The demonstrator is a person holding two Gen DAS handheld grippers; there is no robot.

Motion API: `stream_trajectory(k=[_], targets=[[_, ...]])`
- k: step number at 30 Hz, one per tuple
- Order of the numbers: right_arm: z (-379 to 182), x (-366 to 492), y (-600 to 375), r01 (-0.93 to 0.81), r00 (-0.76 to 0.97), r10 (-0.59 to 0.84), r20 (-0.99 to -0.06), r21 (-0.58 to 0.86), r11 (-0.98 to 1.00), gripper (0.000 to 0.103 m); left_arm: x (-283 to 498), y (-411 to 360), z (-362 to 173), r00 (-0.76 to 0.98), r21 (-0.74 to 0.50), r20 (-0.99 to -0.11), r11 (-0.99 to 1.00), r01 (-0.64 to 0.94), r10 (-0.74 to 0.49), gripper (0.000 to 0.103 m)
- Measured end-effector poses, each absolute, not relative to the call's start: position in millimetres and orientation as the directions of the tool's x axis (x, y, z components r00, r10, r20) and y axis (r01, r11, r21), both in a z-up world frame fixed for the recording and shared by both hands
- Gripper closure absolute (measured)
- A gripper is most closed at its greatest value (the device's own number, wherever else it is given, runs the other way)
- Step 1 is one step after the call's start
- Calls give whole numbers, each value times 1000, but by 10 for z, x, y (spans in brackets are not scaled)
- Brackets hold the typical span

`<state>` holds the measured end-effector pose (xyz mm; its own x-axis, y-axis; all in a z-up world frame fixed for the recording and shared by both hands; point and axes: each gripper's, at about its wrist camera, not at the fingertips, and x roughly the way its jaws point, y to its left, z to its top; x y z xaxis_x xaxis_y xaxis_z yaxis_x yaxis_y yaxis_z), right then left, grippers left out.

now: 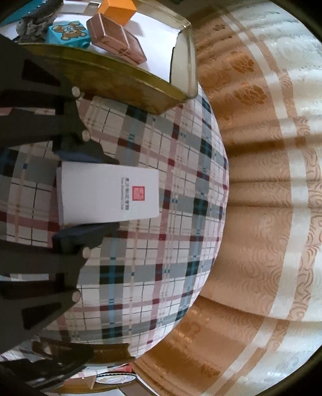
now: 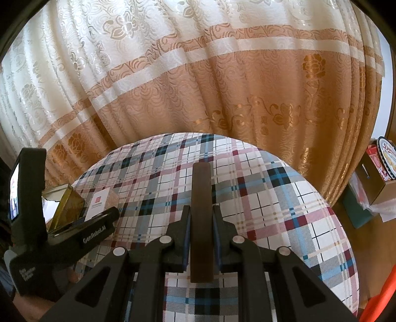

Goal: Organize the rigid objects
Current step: 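Carry the white box and brown bar over the gold tray with both tools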

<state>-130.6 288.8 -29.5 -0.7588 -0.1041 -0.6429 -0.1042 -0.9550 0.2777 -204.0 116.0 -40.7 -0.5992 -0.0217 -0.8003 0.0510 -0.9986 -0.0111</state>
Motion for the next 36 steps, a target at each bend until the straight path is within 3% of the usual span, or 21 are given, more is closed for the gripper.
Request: stream_trajectory(k=[6, 9, 14, 21, 36], targets=[[-293, -1303, 2901, -110, -761, -100, -640, 280, -954, 85, -1952, 1166, -394, -601, -1, -799, -1000, 7, -4, 62], [-295, -1298, 2910, -113, -762, -97, -640, 279, -954, 85, -1817, 1086, -343, -596, -89, -799, -996, -22, 85, 63], [-291, -1290, 2938, -127, -765, -90, -638, 286, -950, 86, -1408, 995, -103, -654, -208, -708, -964, -168, 267, 63], [-287, -1298, 2943, -139, -762, -82, -642, 285, -948, 86, -1034, 850, 135, -686, -264, -618, -923, -280, 385, 62], [-266, -1150, 2936, -213, -770, 2, -638, 254, -943, 86, -825, 654, 240, -734, -87, -642, -972, -219, 223, 62]])
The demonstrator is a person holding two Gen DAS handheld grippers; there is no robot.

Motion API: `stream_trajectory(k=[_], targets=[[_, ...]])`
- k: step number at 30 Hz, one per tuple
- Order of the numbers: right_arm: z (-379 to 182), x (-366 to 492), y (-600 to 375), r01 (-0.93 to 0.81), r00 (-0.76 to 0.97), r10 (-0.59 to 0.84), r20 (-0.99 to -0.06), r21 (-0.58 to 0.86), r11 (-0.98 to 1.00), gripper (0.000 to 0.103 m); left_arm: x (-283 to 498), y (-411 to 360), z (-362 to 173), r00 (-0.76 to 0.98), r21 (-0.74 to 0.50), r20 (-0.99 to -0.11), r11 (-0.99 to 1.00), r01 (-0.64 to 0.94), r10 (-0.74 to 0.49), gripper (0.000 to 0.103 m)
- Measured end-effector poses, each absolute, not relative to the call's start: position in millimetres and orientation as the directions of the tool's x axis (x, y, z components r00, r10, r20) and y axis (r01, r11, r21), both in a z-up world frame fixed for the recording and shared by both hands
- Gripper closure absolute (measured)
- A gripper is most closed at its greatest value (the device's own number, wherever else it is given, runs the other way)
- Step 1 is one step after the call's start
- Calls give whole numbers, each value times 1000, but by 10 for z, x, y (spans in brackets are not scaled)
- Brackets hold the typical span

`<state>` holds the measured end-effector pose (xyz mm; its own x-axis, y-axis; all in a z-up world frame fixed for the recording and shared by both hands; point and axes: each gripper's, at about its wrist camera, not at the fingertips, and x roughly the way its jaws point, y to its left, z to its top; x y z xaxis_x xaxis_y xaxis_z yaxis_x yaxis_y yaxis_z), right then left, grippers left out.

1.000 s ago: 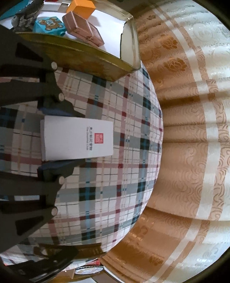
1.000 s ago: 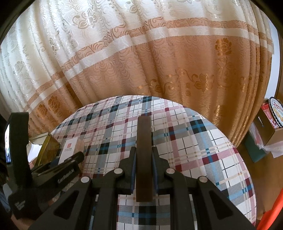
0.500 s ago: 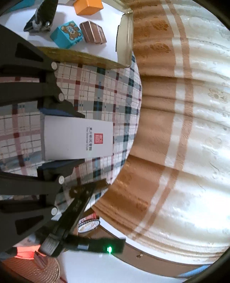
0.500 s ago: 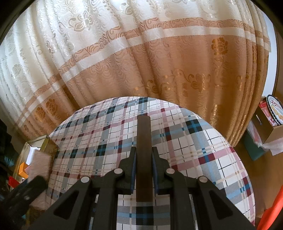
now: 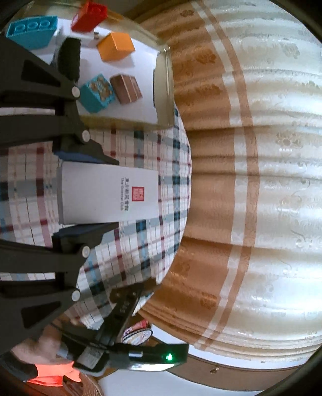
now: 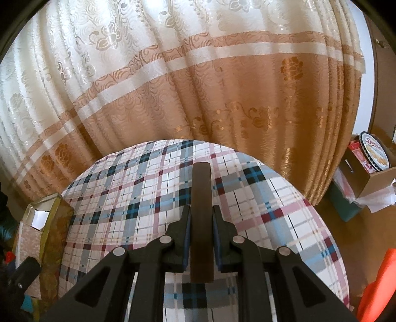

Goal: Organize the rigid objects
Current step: 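Carry the white box and brown bar over the gold tray with both tools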

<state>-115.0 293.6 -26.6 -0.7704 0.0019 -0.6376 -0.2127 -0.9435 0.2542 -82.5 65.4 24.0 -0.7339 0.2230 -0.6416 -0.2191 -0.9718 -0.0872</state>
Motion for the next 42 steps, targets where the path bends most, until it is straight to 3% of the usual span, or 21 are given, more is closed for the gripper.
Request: stream_trajectory(k=[12, 26, 42], targets=[[-200, -813, 2555, -220, -796, 23, -605, 255, -942, 86, -738, 365, 278, -749, -77, -634, -980, -184, 190, 62], [62, -591, 1756, -54, -826, -149, -544, 339, -939, 86, -795, -53, 421, -787, -24, -614, -998, -63, 65, 62], [503, -597, 966, 110, -842, -250, -478, 300, -947, 85, -883, -657, 497, -791, -35, -611, -997, 71, -34, 63]])
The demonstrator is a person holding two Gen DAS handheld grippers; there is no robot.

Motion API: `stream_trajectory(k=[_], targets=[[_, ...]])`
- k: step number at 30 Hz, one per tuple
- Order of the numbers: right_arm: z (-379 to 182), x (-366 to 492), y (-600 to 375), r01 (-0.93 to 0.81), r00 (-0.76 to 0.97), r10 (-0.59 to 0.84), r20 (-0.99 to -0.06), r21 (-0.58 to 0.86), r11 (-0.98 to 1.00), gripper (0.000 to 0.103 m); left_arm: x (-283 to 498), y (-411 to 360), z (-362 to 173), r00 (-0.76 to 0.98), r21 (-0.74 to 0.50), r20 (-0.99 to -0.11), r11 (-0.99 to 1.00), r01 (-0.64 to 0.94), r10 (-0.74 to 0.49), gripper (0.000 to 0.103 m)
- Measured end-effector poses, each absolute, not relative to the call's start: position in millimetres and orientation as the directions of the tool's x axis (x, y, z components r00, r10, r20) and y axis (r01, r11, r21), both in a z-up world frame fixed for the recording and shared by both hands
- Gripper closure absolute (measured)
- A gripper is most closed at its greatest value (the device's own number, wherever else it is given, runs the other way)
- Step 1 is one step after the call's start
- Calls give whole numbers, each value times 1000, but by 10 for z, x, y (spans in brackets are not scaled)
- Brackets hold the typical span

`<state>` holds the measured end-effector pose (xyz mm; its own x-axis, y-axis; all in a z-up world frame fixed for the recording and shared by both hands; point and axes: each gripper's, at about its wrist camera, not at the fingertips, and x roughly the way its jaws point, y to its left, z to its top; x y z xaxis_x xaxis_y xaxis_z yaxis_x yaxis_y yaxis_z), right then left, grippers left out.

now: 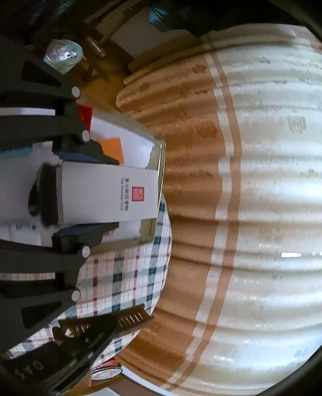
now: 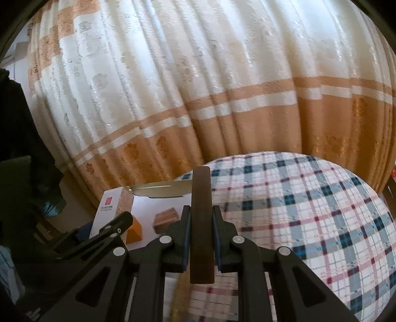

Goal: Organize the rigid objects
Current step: 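Carry the white box and brown bar over the gold tray with both tools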

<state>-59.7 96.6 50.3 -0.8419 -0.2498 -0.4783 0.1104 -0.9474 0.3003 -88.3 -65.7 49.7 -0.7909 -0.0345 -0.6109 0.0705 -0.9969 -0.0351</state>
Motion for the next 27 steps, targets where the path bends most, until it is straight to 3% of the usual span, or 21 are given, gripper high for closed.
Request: stream_trajectory(k=[13, 27], targets=[[635, -759, 561, 162, -845, -274, -459, 269, -949, 85, -1036, -983, 488, -775, -12, -624, -990, 143, -104, 63], [637, -1091, 277, 145, -825, -255, -505, 246, -958, 85, -1296, -1125, 516, -754, 55, -637, -985, 165, -162, 63]])
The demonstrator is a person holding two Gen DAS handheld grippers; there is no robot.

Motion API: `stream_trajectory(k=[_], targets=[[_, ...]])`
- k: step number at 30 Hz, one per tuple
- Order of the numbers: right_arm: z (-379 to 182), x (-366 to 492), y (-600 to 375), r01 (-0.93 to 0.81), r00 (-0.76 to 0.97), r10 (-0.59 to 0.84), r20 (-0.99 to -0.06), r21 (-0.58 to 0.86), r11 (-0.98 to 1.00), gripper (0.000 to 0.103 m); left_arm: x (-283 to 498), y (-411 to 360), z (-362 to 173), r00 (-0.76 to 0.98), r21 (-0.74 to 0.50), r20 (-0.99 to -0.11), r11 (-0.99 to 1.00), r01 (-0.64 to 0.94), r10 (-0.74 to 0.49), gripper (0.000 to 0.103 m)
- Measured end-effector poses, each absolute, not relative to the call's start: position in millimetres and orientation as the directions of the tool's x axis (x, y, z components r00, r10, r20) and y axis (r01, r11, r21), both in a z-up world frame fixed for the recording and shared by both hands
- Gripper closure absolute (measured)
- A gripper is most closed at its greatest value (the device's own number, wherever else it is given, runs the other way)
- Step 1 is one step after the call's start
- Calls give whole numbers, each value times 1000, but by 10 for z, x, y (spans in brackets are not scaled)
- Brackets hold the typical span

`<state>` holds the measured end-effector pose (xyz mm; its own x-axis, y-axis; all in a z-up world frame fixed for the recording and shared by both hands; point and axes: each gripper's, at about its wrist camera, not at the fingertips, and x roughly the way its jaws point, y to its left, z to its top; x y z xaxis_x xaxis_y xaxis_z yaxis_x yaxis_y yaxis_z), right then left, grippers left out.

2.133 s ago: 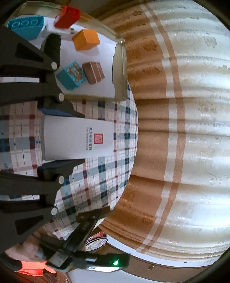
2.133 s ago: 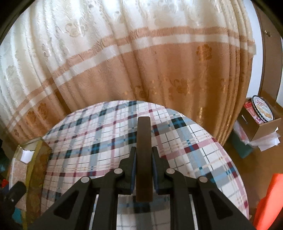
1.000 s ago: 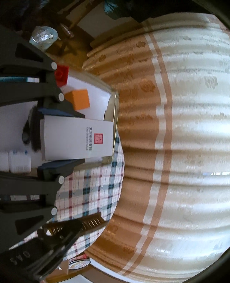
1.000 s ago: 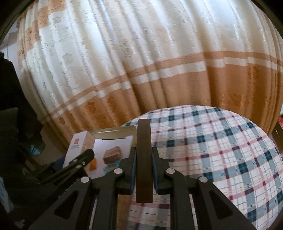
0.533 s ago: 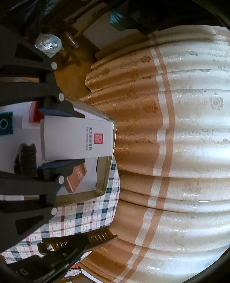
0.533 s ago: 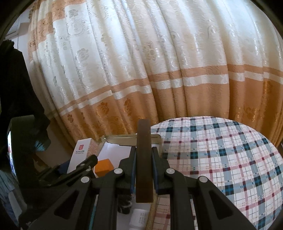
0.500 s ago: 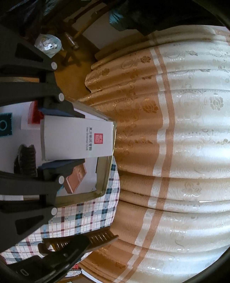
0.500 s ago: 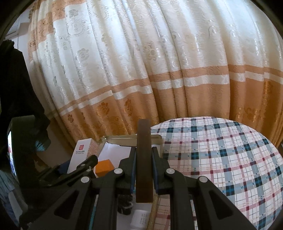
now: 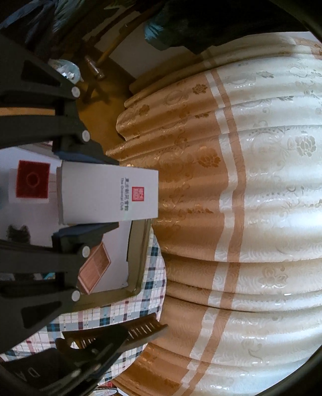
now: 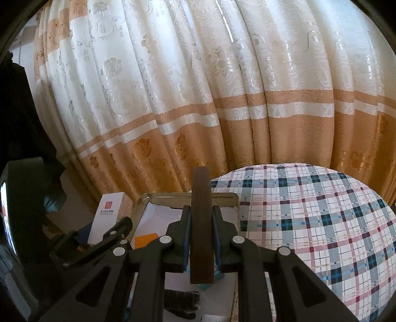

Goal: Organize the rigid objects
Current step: 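Carry the white box and brown bar over the gold tray with both tools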

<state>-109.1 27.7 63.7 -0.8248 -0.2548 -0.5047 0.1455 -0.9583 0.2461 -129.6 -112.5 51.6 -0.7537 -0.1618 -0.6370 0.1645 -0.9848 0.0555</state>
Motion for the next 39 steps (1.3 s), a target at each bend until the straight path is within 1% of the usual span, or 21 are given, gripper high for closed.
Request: stream_trajectory(k=[6, 22, 39], targets=[[591, -1254, 221, 126, -808, -230, -542, 222, -967, 85, -1424, -1203, 475, -732, 71, -657, -982, 177, -180, 62], [356, -1571, 190, 85, -732, -212, -647, 221, -971, 85, -1629, -1202, 303, -675, 101, -714, -982, 163, -185, 62], [229, -1644, 159, 84, -681, -222, -698, 227, -970, 85, -1729, -1131, 170, -618, 147, -759, -979, 142, -204, 63]])
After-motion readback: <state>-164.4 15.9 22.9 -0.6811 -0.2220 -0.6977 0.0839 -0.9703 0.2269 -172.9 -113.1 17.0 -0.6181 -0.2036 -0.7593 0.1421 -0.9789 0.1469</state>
